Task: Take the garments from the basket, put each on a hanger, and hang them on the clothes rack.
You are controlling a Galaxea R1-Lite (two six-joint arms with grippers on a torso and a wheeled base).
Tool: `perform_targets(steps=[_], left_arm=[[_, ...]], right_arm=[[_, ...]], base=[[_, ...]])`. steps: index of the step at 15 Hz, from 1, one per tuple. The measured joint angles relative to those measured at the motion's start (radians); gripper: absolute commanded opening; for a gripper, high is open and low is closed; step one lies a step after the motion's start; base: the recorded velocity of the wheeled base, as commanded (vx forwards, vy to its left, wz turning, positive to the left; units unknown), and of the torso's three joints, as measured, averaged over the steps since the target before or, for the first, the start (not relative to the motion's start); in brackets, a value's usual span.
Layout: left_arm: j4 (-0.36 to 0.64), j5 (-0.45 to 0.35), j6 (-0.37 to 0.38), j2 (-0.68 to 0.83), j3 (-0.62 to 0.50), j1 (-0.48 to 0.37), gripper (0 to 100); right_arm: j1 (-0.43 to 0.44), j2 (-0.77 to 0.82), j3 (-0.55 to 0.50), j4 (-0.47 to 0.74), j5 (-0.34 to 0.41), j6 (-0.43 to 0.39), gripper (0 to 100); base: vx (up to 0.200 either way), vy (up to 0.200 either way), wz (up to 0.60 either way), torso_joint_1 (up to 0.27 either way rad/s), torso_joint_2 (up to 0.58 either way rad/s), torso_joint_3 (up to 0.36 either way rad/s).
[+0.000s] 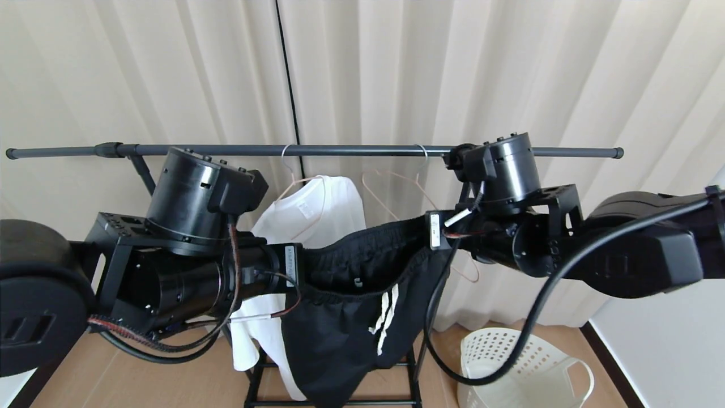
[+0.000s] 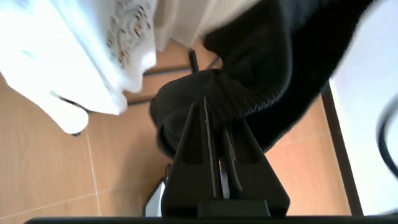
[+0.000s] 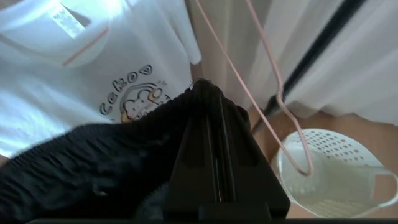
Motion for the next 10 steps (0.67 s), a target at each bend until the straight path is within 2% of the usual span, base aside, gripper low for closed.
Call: perform_targets(steps=[1,4,9,10], left_arm=[[-0.008,0.000,-0.001,0.015,-0.026,0.012,0],[-0.011,0.001,0.003,0.073,-0.145,0.032,0],[-0.008,0.000,0.007,0.155,-0.298,0.034,0],[-0.006,0.000,0.006,0.161,-0.312,0.031,0]], right_arm=[[0.000,-0.029,0.052,0.002,-0.006,-0.012,0],[0.018,-0.094,0.180,0.005,-0.051,-0.119,0],[0.042,-0.119,0.240,0.010,-0.054,-0.152,0],[0.043,-0.120,0.248,0.010,-0.054,-0.160,100]], base=[[0.000,0.000,0.00,0.000,0.00,0.000],[0.000,0.000,0.00,0.000,0.00,0.000],[0.000,0.000,0.00,0.000,0.00,0.000],[0.000,0.000,0.00,0.000,0.00,0.000]])
